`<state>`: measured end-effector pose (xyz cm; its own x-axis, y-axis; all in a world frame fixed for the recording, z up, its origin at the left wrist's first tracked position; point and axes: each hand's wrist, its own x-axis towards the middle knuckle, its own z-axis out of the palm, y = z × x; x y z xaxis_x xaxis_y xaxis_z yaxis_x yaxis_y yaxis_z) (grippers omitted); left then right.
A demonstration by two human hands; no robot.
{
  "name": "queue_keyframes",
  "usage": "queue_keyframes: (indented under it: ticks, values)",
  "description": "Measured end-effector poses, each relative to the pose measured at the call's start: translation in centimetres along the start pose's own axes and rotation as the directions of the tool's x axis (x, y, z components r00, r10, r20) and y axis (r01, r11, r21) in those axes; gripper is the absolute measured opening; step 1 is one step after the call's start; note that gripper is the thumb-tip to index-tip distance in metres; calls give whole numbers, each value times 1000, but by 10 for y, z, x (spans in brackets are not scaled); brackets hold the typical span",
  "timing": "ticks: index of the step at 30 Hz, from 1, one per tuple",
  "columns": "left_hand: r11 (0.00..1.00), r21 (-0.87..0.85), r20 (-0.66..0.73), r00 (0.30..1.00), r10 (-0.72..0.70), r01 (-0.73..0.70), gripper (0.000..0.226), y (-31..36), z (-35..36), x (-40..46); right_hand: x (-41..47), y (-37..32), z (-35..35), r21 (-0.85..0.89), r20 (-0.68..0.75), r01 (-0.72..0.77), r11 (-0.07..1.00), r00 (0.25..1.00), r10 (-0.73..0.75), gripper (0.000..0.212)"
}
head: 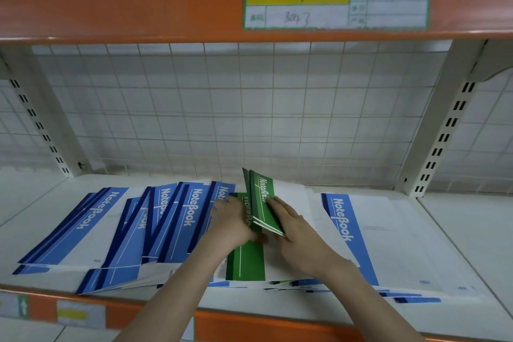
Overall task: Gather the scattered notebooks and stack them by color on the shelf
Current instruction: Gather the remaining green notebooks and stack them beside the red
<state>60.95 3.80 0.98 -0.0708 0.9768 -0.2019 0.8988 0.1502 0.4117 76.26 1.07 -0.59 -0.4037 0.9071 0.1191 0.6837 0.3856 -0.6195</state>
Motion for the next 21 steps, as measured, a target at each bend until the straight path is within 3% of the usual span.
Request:
queue_keyframes:
  ticks: [4,7,11,13,15,17,19,21]
  values:
    - [999,38,4,1000,21,-21,98,0,-2,7,-1,-3,-1,-1,-3,-11,1000,1000,11,65]
    - [997,-79,-33,999,-6,3,84,-1,0,9,-4,-5,-5,4,-2,-18,1000,1000,18,69]
    - [981,-192,-217,976,-3,-40,45,-3,-3,9,-10,-5,-12,14,20,-22,1000,1000,22,73]
    - [949,-305,-231,973,7,-79,27,-4,-6,11,-13,-5,-14,20,30,-9,1000,1000,9,69]
    - [788,-613,-117,993,-19,-58,9,0,-8,11,-15,-6,-13,5,33,23,1000,999,-23,62]
    - [549,-835,27,999,-37,43,16,6,-9,7,-16,-6,-12,-18,81,34,999,996,-32,72]
    - [458,-888,41,999,-13,42,22,10,-5,7,-16,-6,-12,-40,119,28,999,993,-24,89]
    - [365,-931,22,1000,11,16,21,15,-3,4,-17,-3,-15,-130,61,39,991,998,-31,84]
